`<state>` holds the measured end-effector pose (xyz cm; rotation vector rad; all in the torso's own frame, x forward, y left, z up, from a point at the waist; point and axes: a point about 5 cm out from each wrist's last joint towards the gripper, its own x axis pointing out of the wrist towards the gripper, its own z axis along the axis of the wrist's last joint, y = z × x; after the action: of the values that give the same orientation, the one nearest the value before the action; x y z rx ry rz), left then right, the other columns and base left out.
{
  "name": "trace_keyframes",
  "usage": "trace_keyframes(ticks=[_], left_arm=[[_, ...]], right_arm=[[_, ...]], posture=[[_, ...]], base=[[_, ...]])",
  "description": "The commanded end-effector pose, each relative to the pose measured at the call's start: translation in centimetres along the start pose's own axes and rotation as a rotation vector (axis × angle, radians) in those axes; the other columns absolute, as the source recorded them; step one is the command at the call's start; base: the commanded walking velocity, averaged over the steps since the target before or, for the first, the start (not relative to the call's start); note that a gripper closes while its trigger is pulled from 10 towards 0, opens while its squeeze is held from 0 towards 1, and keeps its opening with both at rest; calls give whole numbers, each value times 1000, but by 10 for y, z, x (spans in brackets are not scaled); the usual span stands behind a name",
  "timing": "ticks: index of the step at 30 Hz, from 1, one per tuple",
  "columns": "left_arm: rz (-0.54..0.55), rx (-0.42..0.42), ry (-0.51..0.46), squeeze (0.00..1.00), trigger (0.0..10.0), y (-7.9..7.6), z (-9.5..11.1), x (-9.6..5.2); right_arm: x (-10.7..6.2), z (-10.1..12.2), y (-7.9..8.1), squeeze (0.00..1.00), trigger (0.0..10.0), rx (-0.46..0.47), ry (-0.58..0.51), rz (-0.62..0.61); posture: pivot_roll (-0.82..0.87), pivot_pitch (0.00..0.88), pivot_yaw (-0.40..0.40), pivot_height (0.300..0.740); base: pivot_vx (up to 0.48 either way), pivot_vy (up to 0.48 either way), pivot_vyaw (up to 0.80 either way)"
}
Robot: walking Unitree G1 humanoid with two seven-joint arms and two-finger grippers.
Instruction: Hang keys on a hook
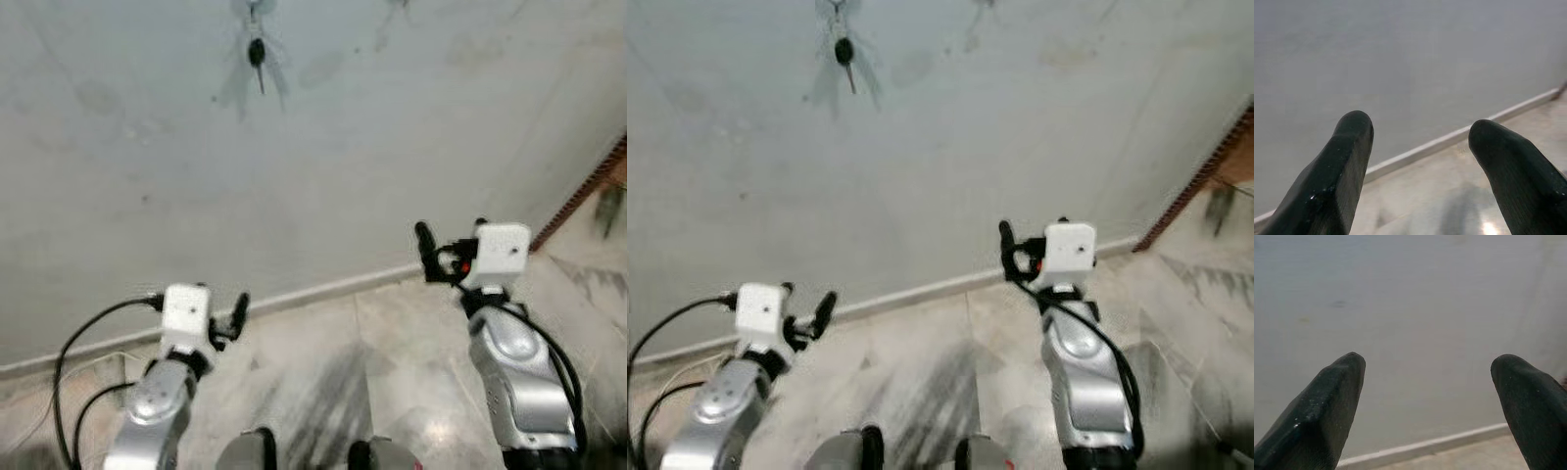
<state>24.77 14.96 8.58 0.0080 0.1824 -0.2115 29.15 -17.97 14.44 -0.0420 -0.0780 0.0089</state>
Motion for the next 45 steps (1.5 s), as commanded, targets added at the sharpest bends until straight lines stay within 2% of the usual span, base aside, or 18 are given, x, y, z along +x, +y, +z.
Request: trace_keyframes(ticks=[1,24,38,45], left_arm=[[32,12,27,0,10000,9,-5,-3],[31,10,4,0,10000,6,1,6],[-1,-28,-86,0,10000,3,16,11],[4,-40,-93,0,10000,4,18,15]], right_arm=[[-1,0,5,0,10000,10,4,8],[2,1,3,0,10000,7,-3,0],[6,3,4,0,10000,3,-8,8],[7,4,4,0,10000,4,-14,9]], posture=[[2,183,20,740],[-3,175,20,740],[-3,162,12,740],[-4,159,10,740]], base=[[-277,0,0],[-270,0,0],[0,0,0],[0,-444,0]])
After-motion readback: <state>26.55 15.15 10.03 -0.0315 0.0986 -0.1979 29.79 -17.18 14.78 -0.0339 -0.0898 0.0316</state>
